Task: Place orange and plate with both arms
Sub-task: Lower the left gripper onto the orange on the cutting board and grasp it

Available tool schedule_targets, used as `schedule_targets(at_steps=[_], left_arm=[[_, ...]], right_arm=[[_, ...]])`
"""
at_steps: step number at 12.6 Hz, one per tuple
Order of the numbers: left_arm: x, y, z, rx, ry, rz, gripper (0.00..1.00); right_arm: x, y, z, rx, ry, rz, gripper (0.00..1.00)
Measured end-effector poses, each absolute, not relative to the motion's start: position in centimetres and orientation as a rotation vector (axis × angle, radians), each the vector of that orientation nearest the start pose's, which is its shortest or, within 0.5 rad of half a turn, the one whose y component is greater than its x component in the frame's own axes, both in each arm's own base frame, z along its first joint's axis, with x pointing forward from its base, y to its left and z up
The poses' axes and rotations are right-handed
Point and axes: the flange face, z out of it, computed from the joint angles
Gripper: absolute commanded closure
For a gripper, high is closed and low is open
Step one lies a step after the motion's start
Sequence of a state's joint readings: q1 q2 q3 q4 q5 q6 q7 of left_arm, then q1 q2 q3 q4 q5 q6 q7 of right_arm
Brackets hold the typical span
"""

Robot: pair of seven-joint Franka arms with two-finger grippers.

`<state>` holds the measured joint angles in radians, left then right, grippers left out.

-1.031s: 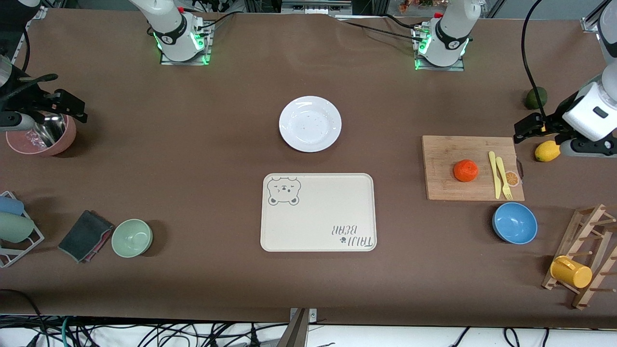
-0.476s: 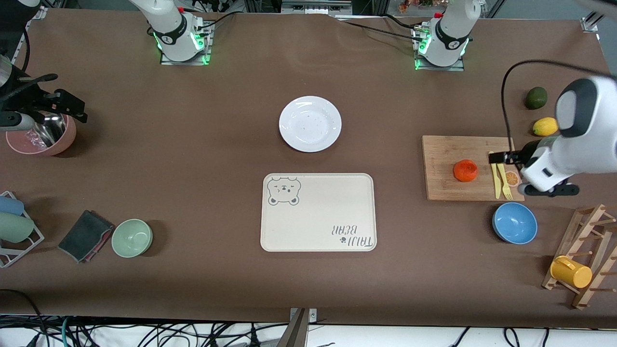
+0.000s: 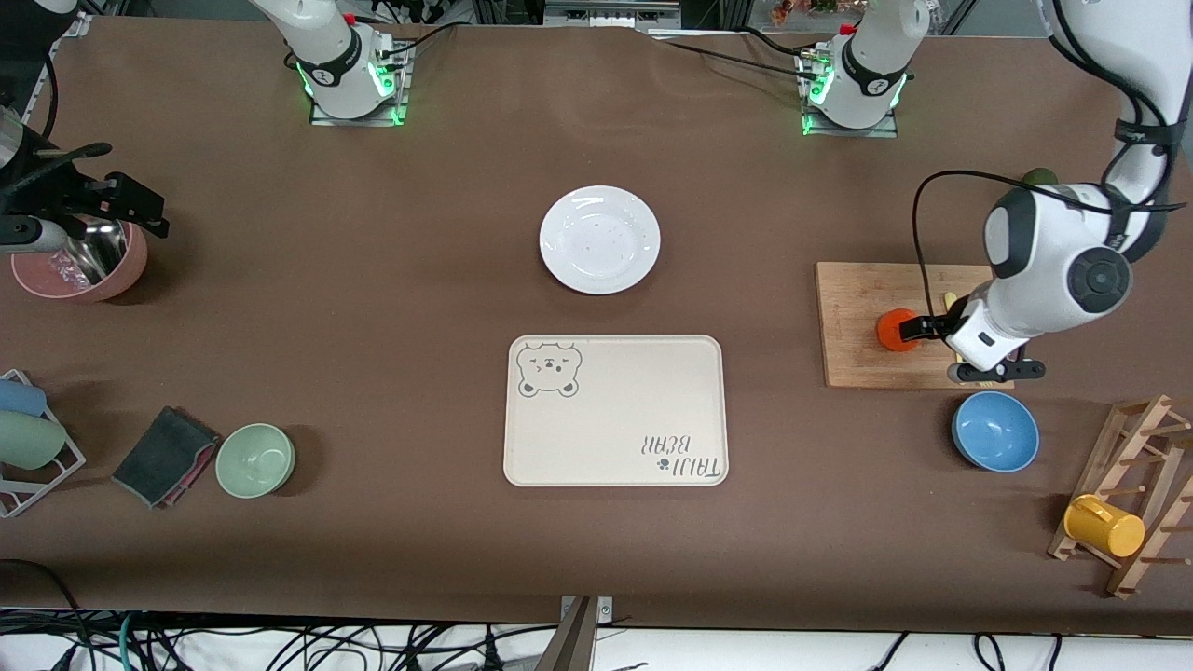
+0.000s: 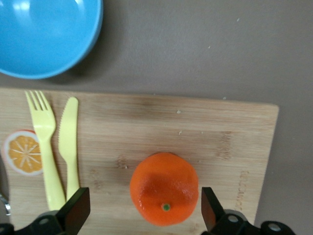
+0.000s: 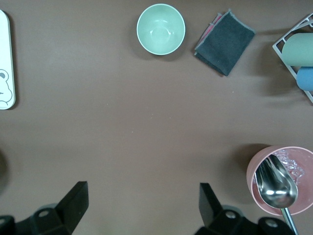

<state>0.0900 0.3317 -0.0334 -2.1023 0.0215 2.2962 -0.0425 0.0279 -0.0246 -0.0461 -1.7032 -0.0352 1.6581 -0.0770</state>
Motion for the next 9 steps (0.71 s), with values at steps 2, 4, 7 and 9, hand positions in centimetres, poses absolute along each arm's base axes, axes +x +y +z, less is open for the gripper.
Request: schedule_targets(at_steps=[2,4,7,9], left_arm=[[55.2,3.1,23.2,-3.127,-0.164,0.211,0.00],[54.6,2.9,22.6,-3.125,-0.182,0.215,0.00],[54.4,2.6,21.6,-3.125,-0.206,0.218,0.00],[54.2,2.4,20.5,-3.125,-0.215,0.222,0.00]], right_arm=[[55.1,-1.4,58.3,-3.173,-0.099,0.035,0.00],[55.1,-1.4,58.3,-3.173,-0.099,0.035,0.00],[55.1,-1.4,58.3,-3.173,-0.099,0.035,0.00],[55.1,-1.4,58.3,-3.173,-0.099,0.035,0.00]])
